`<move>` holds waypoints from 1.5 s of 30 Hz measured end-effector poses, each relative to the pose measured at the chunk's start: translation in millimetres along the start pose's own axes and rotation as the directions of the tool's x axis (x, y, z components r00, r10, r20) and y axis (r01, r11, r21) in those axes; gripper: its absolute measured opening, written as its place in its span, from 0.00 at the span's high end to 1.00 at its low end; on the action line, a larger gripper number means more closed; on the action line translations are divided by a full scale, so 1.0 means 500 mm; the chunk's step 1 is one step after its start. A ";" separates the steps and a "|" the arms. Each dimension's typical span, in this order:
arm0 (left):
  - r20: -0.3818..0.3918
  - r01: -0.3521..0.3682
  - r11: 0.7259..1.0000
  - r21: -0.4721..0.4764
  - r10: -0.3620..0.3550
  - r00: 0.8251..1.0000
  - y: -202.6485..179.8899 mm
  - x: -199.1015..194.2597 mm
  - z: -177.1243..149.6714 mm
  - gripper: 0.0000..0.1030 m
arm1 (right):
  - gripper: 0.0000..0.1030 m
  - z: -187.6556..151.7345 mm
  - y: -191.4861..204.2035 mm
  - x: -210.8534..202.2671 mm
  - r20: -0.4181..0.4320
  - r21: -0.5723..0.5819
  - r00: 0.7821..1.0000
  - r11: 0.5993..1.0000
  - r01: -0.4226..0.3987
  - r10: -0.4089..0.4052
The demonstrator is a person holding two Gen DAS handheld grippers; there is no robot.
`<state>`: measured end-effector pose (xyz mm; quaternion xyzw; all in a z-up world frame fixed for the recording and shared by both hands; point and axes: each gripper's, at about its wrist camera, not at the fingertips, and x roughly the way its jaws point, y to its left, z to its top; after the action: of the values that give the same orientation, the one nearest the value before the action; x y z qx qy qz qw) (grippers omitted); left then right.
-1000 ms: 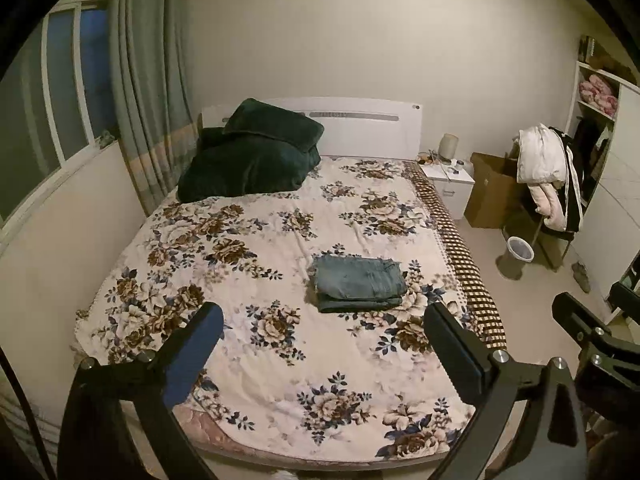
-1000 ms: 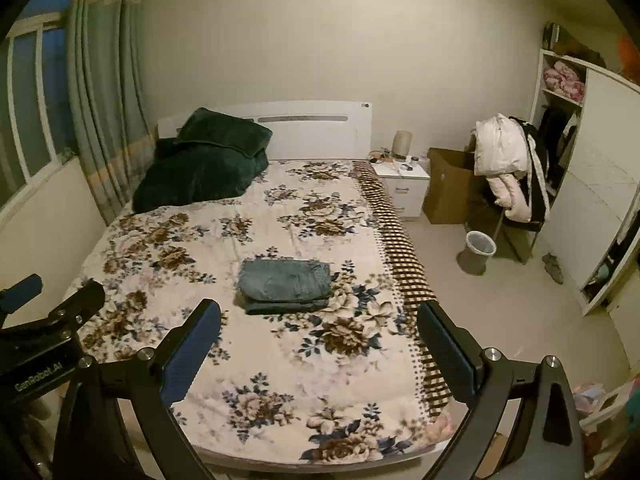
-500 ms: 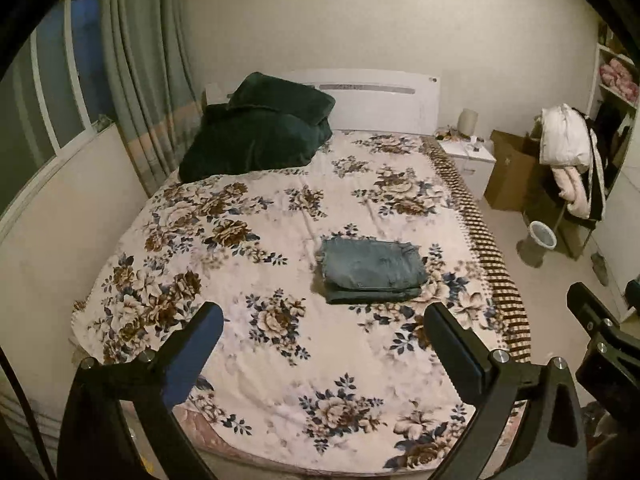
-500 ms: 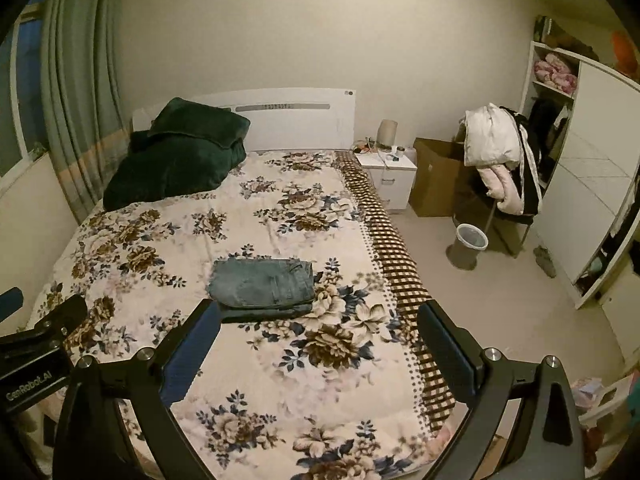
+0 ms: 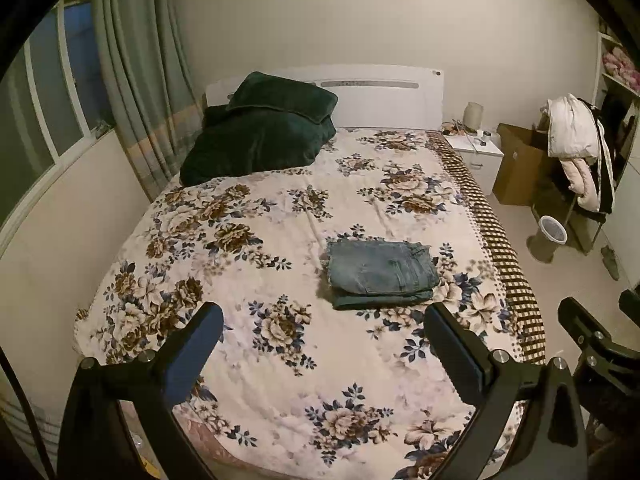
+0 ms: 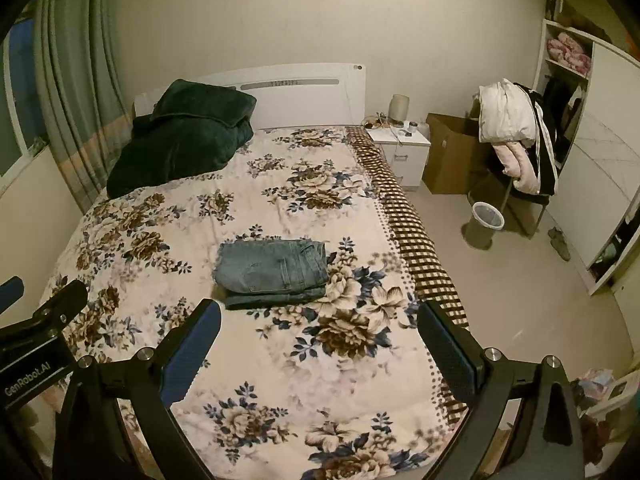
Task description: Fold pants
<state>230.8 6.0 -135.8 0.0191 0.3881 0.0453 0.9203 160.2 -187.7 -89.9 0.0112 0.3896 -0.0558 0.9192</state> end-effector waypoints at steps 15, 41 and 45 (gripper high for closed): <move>0.018 0.007 1.000 0.013 -0.008 1.000 -0.004 0.014 0.010 0.00 | 0.03 -0.005 0.014 0.013 -0.005 0.007 1.000 1.000 -0.024 0.024; 0.016 0.028 0.999 0.027 -0.029 0.999 -0.002 0.018 0.012 0.00 | 0.03 -0.009 0.028 0.001 -0.003 0.000 0.999 0.999 -0.033 0.033; 0.013 0.028 0.999 0.027 -0.028 1.000 0.000 0.019 0.012 0.00 | 0.03 -0.008 0.031 -0.001 -0.003 -0.001 0.999 0.999 -0.038 0.038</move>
<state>241.6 6.7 -138.2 0.0262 0.3826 0.0271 0.9231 158.8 -172.0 -92.5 0.0182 0.3909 -0.0380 0.9195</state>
